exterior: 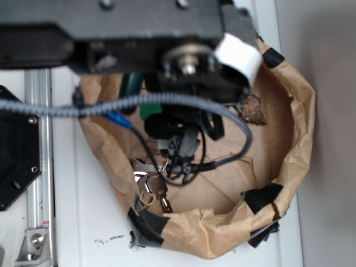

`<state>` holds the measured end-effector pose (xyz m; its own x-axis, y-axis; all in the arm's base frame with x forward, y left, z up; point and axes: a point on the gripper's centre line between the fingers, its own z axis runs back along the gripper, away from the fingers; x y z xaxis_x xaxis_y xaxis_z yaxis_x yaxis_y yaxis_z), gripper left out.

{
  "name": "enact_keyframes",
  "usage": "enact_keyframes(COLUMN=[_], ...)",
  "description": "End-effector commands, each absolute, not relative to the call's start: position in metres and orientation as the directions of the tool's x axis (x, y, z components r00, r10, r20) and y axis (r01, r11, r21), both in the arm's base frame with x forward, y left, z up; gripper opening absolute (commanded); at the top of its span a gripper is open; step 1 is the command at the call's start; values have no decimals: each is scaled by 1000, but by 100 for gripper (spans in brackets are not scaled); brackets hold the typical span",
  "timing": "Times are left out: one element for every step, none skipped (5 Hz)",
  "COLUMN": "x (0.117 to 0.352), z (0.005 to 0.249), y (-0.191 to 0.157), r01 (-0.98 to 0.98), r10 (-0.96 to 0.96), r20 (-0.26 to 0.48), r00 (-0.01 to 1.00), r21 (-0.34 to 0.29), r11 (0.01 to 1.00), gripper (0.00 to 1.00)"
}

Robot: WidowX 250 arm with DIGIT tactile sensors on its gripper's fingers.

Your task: Grab the green block.

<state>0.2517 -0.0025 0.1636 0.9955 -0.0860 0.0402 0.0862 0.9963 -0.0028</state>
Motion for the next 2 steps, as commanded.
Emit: enact_keyframes(x=[275,278], z=[164,159], y=[-12,-9], r01=[123,135], r10=[-128,-139], r20=[37,11], r00=[991,990], r21=[115,175], r11=[986,975], gripper=[0,0])
